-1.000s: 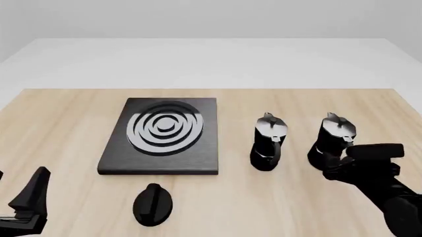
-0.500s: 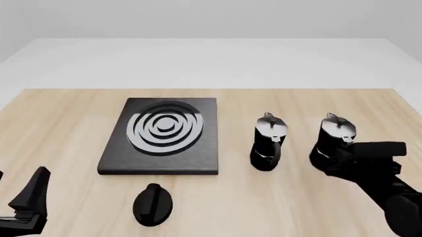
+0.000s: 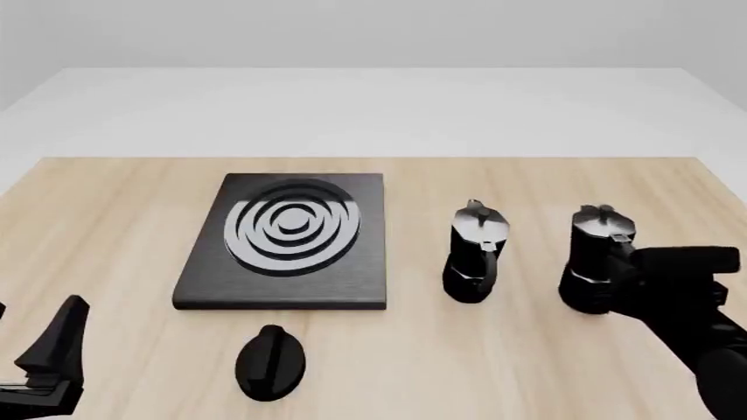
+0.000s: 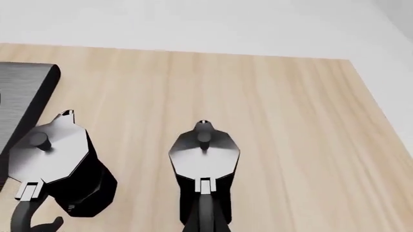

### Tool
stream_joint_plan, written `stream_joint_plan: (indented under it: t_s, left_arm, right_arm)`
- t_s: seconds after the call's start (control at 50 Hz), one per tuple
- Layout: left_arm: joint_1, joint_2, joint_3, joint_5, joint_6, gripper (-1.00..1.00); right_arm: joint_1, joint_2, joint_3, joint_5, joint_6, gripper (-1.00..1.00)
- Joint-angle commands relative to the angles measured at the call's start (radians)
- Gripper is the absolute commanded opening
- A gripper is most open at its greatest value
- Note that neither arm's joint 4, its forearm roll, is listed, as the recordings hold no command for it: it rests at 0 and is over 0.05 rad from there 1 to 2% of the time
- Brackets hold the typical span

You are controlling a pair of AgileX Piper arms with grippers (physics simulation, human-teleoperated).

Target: Put the right moka pot on the stove.

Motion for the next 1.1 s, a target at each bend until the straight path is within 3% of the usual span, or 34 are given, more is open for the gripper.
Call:
stream_joint_plan:
  t_s: [0.02,0.3,0.66,0.86,1.1]
  left_arm:
    - [0.000,0.000,0.000,0.000,0.000,1.00]
    - [0.000,0.000,0.000,0.000,0.000,1.00]
    - [0.000,0.000,0.000,0.000,0.000,1.00]
    - [0.000,0.000,0.000,0.000,0.000,1.00]
    - [0.000,0.000,0.000,0.000,0.000,1.00]
  right_arm:
    - [0.004,-0.074,-0.029,0.049,-0.012,-1.00]
    - [0.011,-0.199,-0.048,0.149,-0.009,-1.00]
    - [0.085,-0.418,-0.200,0.406,-0.011,-1.00]
    - [0.136,-0.419,-0.276,0.437,0.026,-1.00]
    - [0.196,-0.428,-0.377,0.496,0.016,-1.00]
